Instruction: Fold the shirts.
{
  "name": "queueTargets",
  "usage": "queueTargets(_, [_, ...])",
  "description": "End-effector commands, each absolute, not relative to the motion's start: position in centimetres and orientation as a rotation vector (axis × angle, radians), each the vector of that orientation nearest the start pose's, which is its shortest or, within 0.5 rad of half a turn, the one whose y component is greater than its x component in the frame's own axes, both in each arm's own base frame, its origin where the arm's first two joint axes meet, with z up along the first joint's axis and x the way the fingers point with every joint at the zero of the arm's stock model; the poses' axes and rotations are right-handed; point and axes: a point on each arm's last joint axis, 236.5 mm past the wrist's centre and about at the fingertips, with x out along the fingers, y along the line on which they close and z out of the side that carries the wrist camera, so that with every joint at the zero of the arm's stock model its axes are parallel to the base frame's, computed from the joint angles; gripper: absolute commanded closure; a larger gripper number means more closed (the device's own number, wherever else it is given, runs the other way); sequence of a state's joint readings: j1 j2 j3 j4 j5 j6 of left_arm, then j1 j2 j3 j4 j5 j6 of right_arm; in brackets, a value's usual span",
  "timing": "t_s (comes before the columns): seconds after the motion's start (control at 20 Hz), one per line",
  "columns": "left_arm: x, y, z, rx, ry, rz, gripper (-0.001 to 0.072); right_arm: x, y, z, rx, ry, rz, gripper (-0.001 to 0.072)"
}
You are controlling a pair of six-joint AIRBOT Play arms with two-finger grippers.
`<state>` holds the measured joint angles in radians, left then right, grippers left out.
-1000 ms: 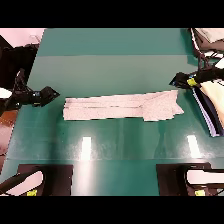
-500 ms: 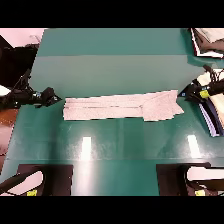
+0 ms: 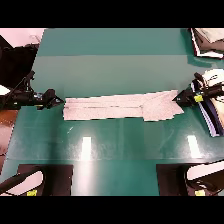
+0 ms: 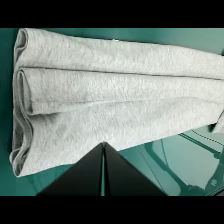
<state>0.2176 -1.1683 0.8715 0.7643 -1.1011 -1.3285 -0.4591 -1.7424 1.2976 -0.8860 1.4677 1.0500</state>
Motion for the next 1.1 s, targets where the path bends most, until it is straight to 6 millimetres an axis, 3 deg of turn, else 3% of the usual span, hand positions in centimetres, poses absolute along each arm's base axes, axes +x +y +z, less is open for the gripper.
queueTargets(0.0, [35.5,-7.9,1.5,-0.728,1.180,-0.321,0.0686,38.1,0.1,-8.2,0.639,1.503,0.543,0.0165])
queueTargets(0.05, [35.5,-7.9,1.5,-0.728,1.180,-0.321,0.0686,38.1,0.6,-8.2,0.625,1.508,0.554,0.0173])
queueTargets(0.1, [35.4,-8.0,1.5,-0.727,1.181,-0.323,0.0686,38.1,1.0,-8.1,0.612,1.506,0.571,0.0289])
queueTargets(0.15, [35.4,-8.4,1.4,-0.712,1.184,-0.330,0.0686,38.0,1.2,-8.1,0.607,1.511,0.579,0.0319])
queueTargets(0.25, [35.2,-10.0,1.1,-0.650,1.192,-0.358,0.0687,37.7,1.9,-7.4,0.613,1.500,0.635,0.0530])
queueTargets(0.35, [35.5,-12.8,1.0,-0.590,1.177,-0.387,0.0687,38.0,3.0,-6.0,0.658,1.449,0.714,0.0698])
queueTargets(0.5, [36.3,-16.9,1.7,-0.563,1.120,-0.421,0.0688,38.2,4.3,-3.5,0.730,1.399,0.802,0.0697])
queueTargets(0.75, [37.3,-25.3,2.2,-0.457,1.152,-0.593,0.0687,38.5,6.7,2.2,0.624,1.320,0.784,0.0698])
queueTargets(0.9, [38.6,-31.1,0.6,-0.397,1.190,-0.683,0.0687,38.5,9.5,6.9,0.594,1.237,0.786,0.0698])
queueTargets(1.05, [39.3,-36.3,-2.2,-0.345,1.240,-0.754,0.0688,37.9,13.1,11.9,0.546,1.152,0.865,0.0699])
